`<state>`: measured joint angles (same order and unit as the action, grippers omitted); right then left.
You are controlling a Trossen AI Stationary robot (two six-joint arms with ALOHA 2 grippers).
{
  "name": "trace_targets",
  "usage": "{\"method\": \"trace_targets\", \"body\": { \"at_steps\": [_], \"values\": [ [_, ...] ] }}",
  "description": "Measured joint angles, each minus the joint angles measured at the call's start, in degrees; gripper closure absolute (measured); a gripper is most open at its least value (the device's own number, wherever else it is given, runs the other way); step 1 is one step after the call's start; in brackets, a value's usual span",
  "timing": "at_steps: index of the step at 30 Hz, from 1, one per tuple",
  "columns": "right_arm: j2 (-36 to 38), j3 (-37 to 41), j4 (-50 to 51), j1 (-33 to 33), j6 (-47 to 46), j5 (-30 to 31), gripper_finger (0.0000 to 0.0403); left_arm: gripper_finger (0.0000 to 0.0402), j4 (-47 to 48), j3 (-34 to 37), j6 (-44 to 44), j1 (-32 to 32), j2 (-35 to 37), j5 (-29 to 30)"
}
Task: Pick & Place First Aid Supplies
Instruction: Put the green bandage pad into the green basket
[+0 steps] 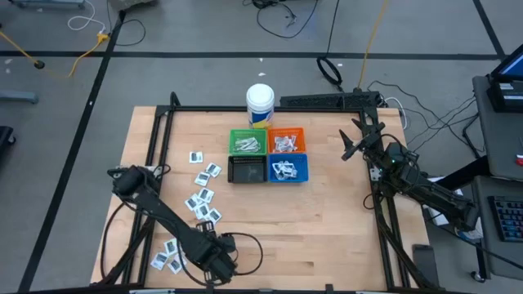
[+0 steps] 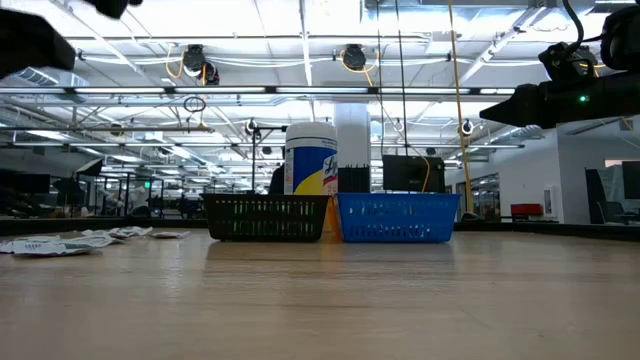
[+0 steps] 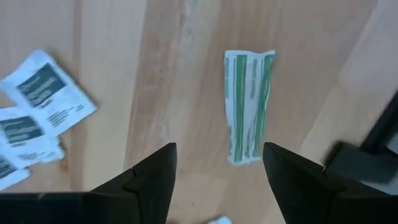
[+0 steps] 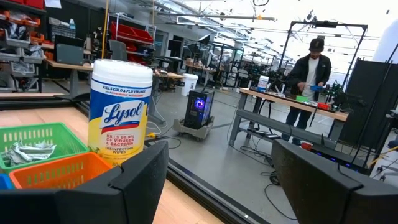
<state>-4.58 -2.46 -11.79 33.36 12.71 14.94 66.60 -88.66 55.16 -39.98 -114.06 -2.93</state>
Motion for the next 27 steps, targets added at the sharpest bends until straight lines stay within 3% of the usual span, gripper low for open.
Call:
{"method": "trace_targets", "body": {
  "at_steps": [13,19,23,27],
  "values": [
    [0.00,0.00,0.01,0.00,0.00,-0.01,0.0124,0.0160,-4.31,0.00,1.12,-1.23,-7.72,-1.00],
    [0.00,0.02,0.00,0.00,0.00,-0.02,0.0124,0.0162,-4.64,-0.09,1.04,-1.18,-8.14,-0.84],
    [0.00,0.01,0.01,0.00,0.00,-0.01,0.0124,0.0194,-5.24,-0.09,0.10,-1.20,-8.18,-0.85],
    [0.00,0.01,0.00,0.00,0.00,0.00,0.0124,0.0260,-5.52,-0.09,0.08,-1.18,-8.22,-1.86]
  ]
}}
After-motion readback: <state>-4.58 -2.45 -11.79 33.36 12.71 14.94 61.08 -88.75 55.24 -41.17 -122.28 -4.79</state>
